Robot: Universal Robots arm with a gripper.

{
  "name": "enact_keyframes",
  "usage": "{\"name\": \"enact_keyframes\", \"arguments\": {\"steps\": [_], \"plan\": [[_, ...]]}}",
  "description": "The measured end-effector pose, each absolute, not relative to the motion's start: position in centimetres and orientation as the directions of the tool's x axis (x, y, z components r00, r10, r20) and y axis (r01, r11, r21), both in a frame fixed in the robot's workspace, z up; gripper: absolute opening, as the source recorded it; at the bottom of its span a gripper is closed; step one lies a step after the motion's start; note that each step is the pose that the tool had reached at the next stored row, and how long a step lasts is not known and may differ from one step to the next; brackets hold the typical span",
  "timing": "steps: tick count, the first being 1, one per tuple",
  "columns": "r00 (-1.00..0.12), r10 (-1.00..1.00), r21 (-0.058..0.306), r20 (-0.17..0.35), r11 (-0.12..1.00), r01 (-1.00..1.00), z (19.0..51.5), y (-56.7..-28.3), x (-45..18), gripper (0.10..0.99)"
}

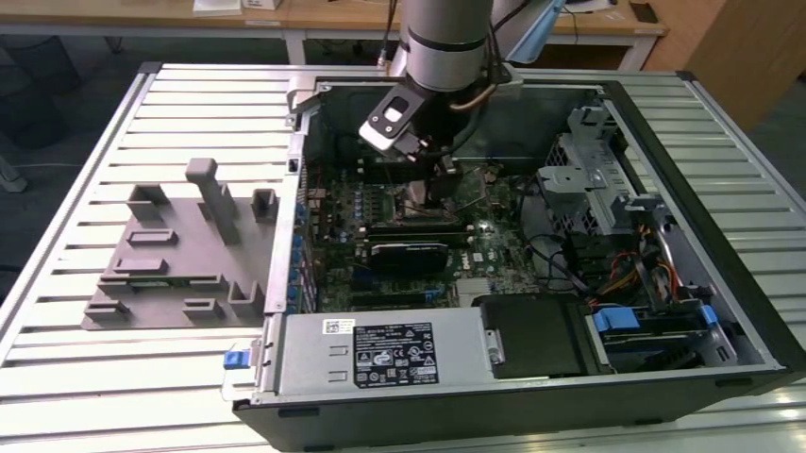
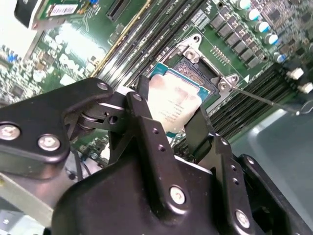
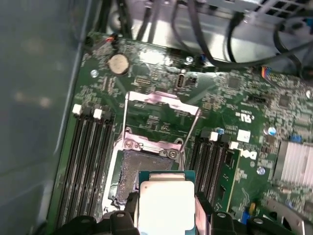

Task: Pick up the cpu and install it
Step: 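Place the cpu into insertion slot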

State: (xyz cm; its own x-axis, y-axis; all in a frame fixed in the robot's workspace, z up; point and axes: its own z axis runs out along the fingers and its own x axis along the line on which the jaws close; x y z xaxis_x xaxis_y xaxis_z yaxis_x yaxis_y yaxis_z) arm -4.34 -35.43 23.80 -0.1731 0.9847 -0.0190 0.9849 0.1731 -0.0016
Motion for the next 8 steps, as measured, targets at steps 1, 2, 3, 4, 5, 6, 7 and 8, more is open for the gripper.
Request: {"name": "enact_keyframes", "arguments": {"steps": [1, 2, 3, 4, 5, 6, 7, 8], "plan": [[-0.156, 0.988, -0.002, -0.019, 0.156, 0.988, 23.80, -35.43, -4.33, 0.541], [-0.139, 0.990, -0.002, -0.019, 0.139, 0.990, 23.80, -35.42, -4.34, 0.541], [-0.123, 0.992, -0.002, -0.019, 0.123, 0.992, 23.80, -35.42, -4.33, 0.541], [-0.107, 0.994, -0.002, -0.019, 0.107, 0.994, 23.80, -35.43, -4.34, 0.541], [-0.092, 0.996, -0.002, -0.019, 0.092, 0.996, 23.80, -35.43, -4.34, 0.541], [-0.076, 0.997, -0.002, -0.019, 0.076, 0.997, 23.80, -35.43, -4.34, 0.541], [-0.061, 0.998, -0.002, -0.019, 0.061, 0.998, 23.79, -35.43, -4.34, 0.541], [-0.045, 0.999, -0.002, -0.019, 0.045, 0.999, 23.79, -35.42, -4.34, 0.541]]}}
